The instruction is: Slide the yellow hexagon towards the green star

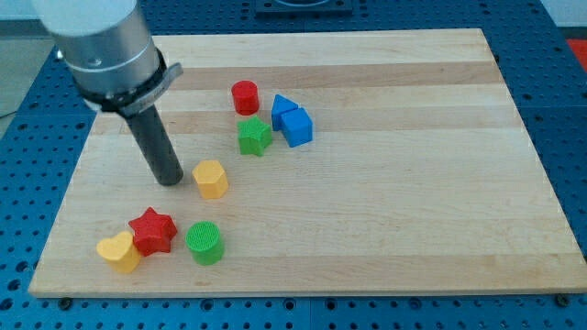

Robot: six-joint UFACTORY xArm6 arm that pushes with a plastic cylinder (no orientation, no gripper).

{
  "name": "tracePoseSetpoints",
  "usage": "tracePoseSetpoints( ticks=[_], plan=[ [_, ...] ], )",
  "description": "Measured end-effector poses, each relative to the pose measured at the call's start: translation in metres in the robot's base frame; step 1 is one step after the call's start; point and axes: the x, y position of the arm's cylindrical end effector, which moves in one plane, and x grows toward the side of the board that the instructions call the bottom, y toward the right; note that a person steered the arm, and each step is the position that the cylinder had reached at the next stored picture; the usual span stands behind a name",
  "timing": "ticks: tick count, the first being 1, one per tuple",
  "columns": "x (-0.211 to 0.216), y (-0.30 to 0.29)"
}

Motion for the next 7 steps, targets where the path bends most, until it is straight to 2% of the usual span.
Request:
tracePoseSetpoints(
  ticks=[2, 4, 5, 6, 7],
  plan=[
    [0.045, 0.017],
    [0.03, 0.071],
    [0.035, 0.107],
    [0.032, 0.121],
    [0.016, 0.074]
  ],
)
